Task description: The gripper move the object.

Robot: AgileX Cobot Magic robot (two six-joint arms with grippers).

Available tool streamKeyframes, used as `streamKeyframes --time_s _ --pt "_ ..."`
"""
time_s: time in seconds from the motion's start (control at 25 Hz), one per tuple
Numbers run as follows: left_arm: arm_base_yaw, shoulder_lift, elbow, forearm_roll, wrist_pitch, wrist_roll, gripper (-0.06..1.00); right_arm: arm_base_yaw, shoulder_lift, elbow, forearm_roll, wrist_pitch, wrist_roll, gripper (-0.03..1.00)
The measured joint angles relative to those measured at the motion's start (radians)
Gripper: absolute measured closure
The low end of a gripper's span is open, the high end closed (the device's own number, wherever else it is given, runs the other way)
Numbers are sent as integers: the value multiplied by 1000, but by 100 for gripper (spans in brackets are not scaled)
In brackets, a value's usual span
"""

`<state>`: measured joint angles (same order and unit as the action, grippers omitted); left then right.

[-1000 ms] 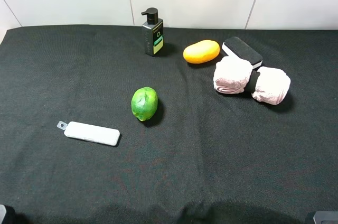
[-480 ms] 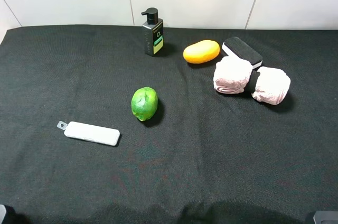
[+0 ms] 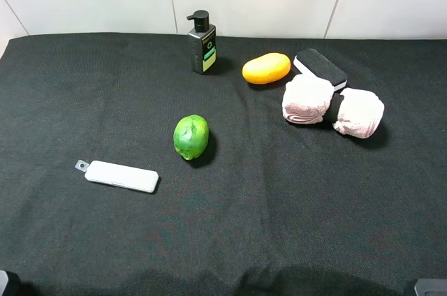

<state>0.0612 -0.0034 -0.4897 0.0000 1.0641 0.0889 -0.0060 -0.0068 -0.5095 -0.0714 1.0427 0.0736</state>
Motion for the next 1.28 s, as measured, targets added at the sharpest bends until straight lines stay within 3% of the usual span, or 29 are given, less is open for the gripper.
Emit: streamKeyframes --time_s 1.28 --pt "0 0 0 0 0 0 18 0 0 0 2 -12 -1 27"
